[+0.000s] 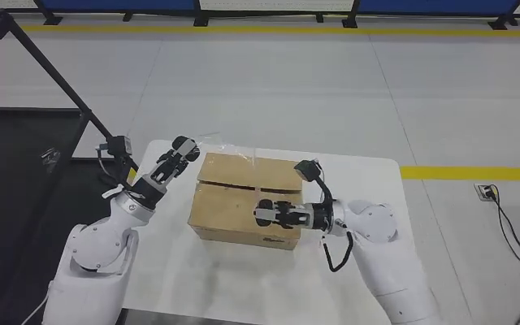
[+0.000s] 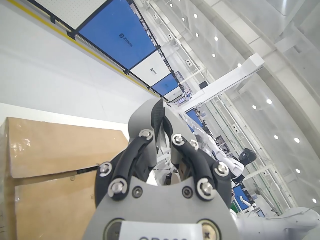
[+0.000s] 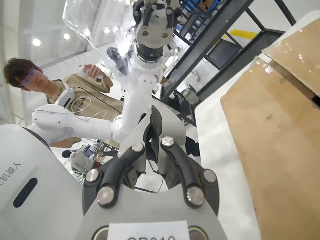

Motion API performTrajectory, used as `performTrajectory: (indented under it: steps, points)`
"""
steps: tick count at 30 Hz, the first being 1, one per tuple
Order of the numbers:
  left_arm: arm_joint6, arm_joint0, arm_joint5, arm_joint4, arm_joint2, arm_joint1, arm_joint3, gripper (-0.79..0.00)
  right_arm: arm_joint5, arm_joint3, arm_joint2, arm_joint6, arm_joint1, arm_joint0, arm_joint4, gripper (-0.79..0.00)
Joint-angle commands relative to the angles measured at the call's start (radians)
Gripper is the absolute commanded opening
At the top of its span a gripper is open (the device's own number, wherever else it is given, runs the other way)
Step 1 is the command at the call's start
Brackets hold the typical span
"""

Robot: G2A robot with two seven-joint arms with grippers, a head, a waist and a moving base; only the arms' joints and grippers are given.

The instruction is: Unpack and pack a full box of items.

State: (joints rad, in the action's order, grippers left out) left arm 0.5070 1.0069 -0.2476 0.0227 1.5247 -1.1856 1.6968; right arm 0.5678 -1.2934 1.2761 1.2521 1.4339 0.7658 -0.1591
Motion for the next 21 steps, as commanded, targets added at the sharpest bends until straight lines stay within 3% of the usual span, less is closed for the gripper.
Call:
performTrajectory:
  steps: [1, 11, 15, 21]
  points:
    - [0.007, 0.009, 0.003, -0.001, 0.006, 0.002, -0.007, -0.785, 0.002, 0.000, 0.000, -0.001, 0.001, 0.000, -0.011, -0.785]
    - [0.007, 0.023, 0.005, 0.021, 0.011, 0.004, -0.012, -0.785, -0.003, -0.001, -0.002, -0.007, 0.001, 0.003, -0.011, -0.785]
    - [0.007, 0.033, 0.010, 0.000, 0.010, 0.005, -0.011, -0.785, -0.155, 0.019, -0.036, 0.003, 0.004, -0.002, -0.132, -0.785]
    - [0.046, 0.060, 0.022, -0.093, 0.025, 0.016, -0.007, -0.785, -0.381, 0.132, -0.052, 0.133, 0.004, -0.061, -0.354, -0.785]
